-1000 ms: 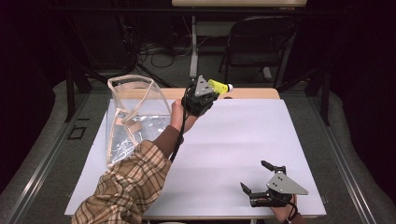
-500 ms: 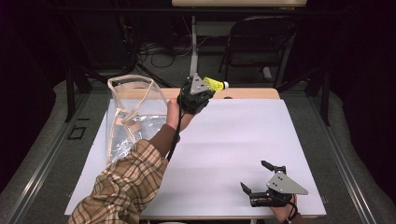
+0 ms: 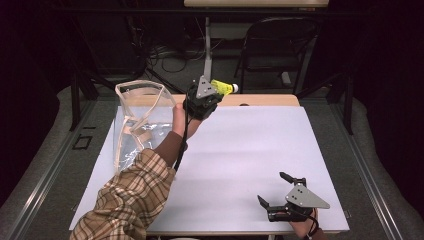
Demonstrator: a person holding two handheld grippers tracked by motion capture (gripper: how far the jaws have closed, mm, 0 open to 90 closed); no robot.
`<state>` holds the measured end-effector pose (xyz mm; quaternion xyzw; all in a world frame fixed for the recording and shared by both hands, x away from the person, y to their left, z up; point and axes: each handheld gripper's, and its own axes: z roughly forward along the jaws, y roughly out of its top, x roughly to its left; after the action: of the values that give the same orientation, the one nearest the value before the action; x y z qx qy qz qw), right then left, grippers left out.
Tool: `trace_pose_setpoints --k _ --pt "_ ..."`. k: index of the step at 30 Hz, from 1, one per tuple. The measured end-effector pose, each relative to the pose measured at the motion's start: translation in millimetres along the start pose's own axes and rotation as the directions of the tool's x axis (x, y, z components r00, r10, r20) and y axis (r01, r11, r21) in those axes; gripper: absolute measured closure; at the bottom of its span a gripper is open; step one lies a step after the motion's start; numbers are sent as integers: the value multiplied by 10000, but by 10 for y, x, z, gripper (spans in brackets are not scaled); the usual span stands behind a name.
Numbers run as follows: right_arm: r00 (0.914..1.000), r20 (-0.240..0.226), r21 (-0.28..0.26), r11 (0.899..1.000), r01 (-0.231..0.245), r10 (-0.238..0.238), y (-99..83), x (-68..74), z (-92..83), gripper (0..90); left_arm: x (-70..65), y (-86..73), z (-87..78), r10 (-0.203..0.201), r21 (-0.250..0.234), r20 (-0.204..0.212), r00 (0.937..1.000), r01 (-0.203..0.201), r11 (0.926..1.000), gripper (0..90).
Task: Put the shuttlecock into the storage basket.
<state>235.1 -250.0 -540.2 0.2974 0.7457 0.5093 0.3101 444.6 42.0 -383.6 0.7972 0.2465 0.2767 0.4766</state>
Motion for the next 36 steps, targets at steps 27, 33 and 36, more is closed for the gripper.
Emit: trace_pose_setpoints --k 27,33,36 --pt "10000 9 40 10000 -18 18 0 1 3 0 235 -60 -175 -262 -122 -562 9981 255 9996 898" --pt "10000 15 29 10000 -15 15 -1 0 3 1 283 -74 -213 -262 -118 -698 9972 255 9996 898" --pt "10000 19 33 10000 -8 8 -1 -1 4 0 303 -82 -234 -292 -117 -759 9967 284 9995 898"
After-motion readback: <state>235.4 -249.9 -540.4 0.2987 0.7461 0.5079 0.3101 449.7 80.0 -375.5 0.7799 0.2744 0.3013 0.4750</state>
